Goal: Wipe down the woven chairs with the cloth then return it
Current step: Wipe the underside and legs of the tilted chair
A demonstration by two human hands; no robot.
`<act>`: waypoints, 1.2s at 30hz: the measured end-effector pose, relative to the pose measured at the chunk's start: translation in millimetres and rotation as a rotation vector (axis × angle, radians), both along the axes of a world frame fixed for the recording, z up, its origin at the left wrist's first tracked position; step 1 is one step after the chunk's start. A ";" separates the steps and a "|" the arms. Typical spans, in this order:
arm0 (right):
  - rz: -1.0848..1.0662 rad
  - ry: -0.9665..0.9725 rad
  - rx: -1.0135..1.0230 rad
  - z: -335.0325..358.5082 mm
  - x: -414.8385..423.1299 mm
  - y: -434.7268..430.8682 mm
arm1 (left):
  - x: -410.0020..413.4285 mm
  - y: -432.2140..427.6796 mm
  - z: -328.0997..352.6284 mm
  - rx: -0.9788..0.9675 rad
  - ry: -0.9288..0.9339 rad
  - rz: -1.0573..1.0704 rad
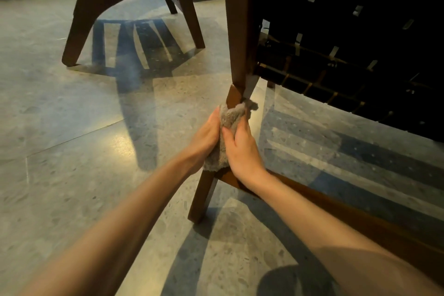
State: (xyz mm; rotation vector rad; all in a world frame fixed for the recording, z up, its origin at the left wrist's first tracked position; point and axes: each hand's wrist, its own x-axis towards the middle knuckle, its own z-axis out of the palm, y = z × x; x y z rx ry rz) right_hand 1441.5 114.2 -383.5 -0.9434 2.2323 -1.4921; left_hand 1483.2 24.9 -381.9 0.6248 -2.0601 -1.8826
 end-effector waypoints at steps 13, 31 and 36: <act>0.098 0.158 0.206 -33.5 49.2 31.3 | 74.0 11.7 -58.2 -0.051 -0.075 -0.120; -0.092 0.410 0.304 -29.7 64.1 62.6 | 87.9 64.8 -81.0 -0.391 -0.030 0.441; -0.181 0.502 0.398 -18.9 36.4 72.8 | 64.6 63.0 -63.5 -0.775 0.065 0.301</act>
